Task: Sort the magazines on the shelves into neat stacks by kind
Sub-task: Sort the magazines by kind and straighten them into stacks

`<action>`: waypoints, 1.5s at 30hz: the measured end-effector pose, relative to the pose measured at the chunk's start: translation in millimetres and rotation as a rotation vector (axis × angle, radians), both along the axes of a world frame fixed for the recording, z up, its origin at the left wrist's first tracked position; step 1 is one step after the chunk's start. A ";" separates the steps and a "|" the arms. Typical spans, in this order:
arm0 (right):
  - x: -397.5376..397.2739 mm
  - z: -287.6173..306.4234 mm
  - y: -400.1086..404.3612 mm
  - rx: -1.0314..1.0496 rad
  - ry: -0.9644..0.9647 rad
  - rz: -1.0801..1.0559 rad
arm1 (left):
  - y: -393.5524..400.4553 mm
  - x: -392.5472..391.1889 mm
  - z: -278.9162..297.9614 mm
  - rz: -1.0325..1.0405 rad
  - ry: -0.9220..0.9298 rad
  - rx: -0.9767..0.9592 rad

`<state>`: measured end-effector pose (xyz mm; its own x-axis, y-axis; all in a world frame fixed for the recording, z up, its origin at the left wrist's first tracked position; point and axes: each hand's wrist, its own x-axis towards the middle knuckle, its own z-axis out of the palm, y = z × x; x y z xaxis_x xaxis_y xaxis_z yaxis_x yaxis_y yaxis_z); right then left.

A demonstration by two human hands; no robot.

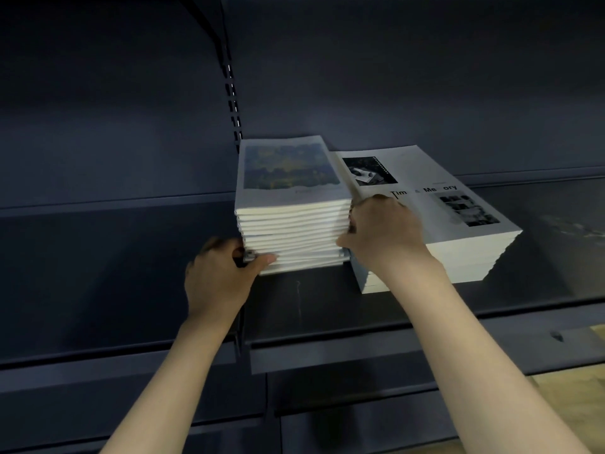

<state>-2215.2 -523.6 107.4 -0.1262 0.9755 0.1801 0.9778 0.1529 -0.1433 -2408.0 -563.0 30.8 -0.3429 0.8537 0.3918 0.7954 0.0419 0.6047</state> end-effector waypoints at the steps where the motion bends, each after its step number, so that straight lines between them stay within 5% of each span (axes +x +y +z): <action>1: -1.3 -1.7 -6.4 0.056 -0.009 -0.020 | 0.0 -0.3 -0.2 -0.009 -0.003 0.007; 4: -4.4 -7.8 -33.7 0.157 0.036 -0.090 | 0.0 0.7 -2.4 -0.029 -0.006 0.030; 12: -24.1 -52.8 -54.2 -0.087 0.358 -0.154 | -1.3 -2.9 -3.6 -0.035 -0.004 0.014; 20: -37.2 -70.4 -40.3 -0.039 0.669 -0.185 | 6.9 -3.6 2.0 -0.066 0.098 -0.056; 45: -34.0 -69.7 -23.7 0.038 0.628 -0.177 | 12.7 -17.9 1.2 0.015 0.276 -0.033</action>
